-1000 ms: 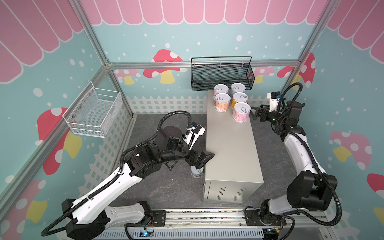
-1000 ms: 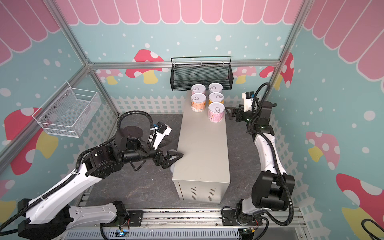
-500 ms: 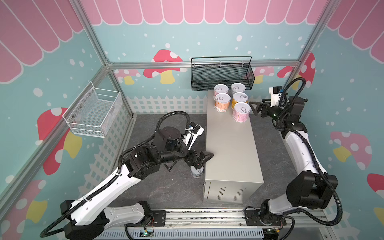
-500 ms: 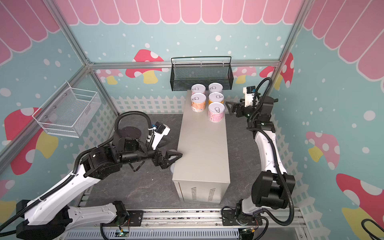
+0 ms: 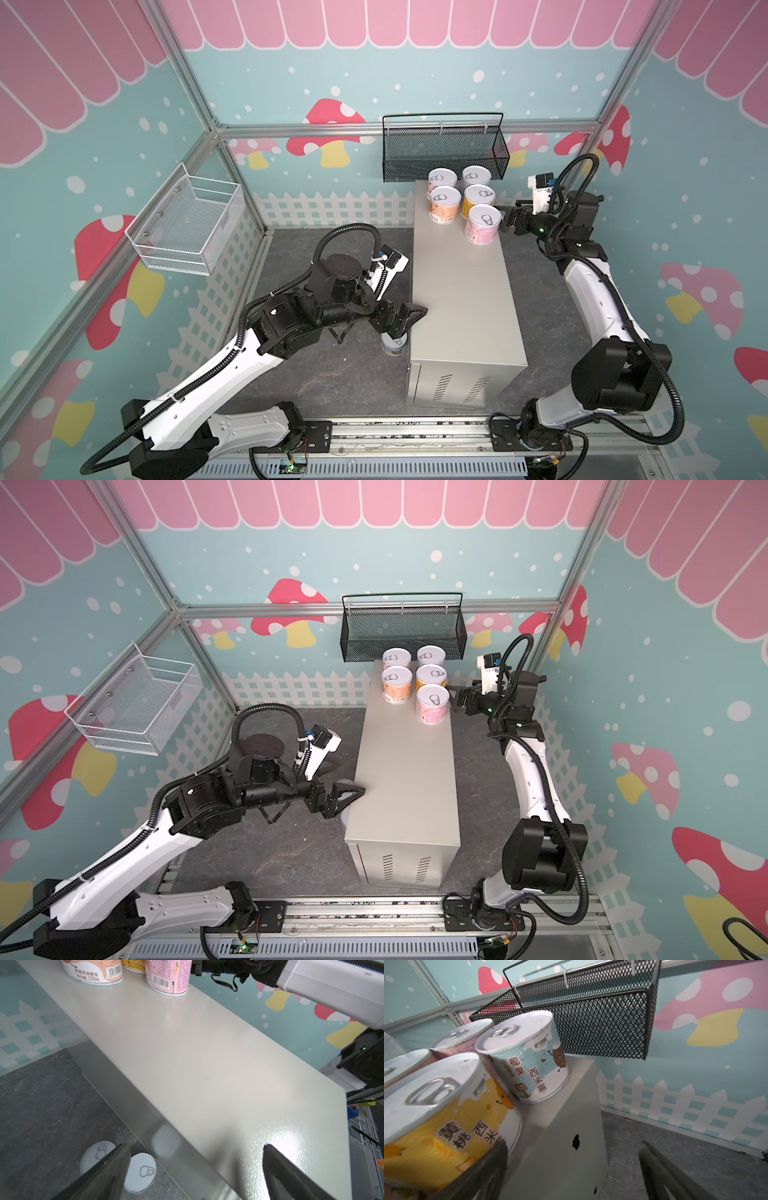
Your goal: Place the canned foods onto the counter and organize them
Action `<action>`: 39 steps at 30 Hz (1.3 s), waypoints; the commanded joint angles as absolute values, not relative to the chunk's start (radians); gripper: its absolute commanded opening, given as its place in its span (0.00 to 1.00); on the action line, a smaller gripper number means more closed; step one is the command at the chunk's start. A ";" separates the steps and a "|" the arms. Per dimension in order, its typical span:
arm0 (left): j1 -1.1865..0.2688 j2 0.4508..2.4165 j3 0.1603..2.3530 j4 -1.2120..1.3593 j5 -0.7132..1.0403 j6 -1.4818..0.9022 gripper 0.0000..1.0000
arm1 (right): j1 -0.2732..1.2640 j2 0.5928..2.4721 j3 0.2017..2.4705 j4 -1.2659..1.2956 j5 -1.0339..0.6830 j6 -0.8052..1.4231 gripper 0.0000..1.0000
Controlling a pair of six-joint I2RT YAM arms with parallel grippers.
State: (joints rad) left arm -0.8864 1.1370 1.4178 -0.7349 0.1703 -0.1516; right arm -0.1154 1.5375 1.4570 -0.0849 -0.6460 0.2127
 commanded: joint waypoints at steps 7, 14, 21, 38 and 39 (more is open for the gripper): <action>-0.891 1.141 1.404 -0.716 0.161 -0.134 0.99 | -0.103 1.552 1.495 -0.116 -0.617 0.178 0.99; -0.891 1.143 1.405 -0.717 0.161 -0.131 0.99 | -0.103 1.501 1.451 -0.141 -0.585 0.170 0.99; -0.891 1.151 1.405 -0.711 0.172 -0.135 0.99 | -0.103 1.421 1.371 -0.152 -0.581 0.172 0.99; -0.893 1.156 1.399 -0.699 0.192 -0.147 0.99 | -0.092 1.329 1.284 -0.160 -0.584 0.174 1.00; -0.893 1.154 1.398 -0.698 0.192 -0.146 1.00 | -0.092 1.330 1.285 -0.160 -0.583 0.175 0.99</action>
State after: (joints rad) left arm -0.8871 1.1542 1.4136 -0.7128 0.1764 -0.1501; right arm -0.1024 1.3445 1.3041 -0.1432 -0.5762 0.1921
